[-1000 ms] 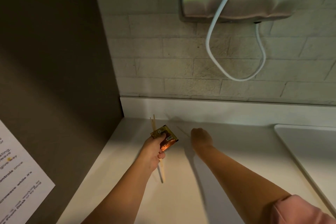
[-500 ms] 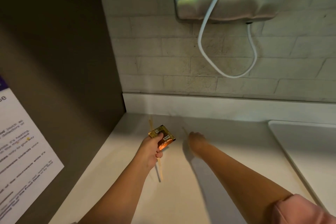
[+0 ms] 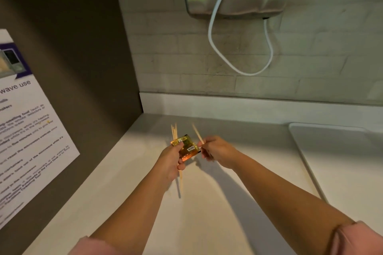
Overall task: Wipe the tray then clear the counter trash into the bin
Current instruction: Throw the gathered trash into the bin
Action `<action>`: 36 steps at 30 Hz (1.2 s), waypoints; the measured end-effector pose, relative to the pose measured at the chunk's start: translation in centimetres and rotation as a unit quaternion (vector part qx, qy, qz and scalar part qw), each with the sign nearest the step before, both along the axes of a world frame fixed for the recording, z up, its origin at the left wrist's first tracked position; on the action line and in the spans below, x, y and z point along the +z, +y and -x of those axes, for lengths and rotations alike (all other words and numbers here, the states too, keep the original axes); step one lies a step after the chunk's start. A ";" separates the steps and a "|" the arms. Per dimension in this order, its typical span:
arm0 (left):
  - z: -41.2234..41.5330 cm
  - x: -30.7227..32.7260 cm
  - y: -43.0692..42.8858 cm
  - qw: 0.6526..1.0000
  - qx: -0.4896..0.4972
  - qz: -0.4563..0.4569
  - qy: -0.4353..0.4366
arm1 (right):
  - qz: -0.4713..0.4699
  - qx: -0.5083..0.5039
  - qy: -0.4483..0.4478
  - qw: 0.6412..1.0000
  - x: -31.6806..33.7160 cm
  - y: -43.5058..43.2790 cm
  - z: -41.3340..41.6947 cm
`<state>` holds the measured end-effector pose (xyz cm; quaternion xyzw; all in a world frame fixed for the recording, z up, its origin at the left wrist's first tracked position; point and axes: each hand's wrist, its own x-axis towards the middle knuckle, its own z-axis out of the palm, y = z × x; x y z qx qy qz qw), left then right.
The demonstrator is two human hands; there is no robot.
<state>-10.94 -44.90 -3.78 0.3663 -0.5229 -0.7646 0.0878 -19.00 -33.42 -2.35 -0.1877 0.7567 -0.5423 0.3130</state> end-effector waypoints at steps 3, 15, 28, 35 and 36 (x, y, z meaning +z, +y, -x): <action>-0.6 0.4 1.7 0.999 -0.031 0.010 0.009 | 0.002 0.015 -0.003 1.000 0.0 1.0 -1.5; -6.8 1.2 8.4 0.982 -0.182 0.020 0.053 | 0.052 -0.049 -0.030 0.997 0.8 8.2 -9.7; -16.1 1.8 18.4 0.962 -0.264 0.059 0.042 | 0.000 -0.173 -0.063 0.983 1.4 19.6 -21.7; -20.2 1.2 26.6 0.921 -0.379 0.065 0.067 | -0.030 -0.165 -0.103 0.980 -0.3 30.0 -25.6; -21.0 0.8 28.3 0.912 -0.398 0.067 0.072 | -0.035 -0.170 -0.113 0.978 -1.0 31.9 -26.4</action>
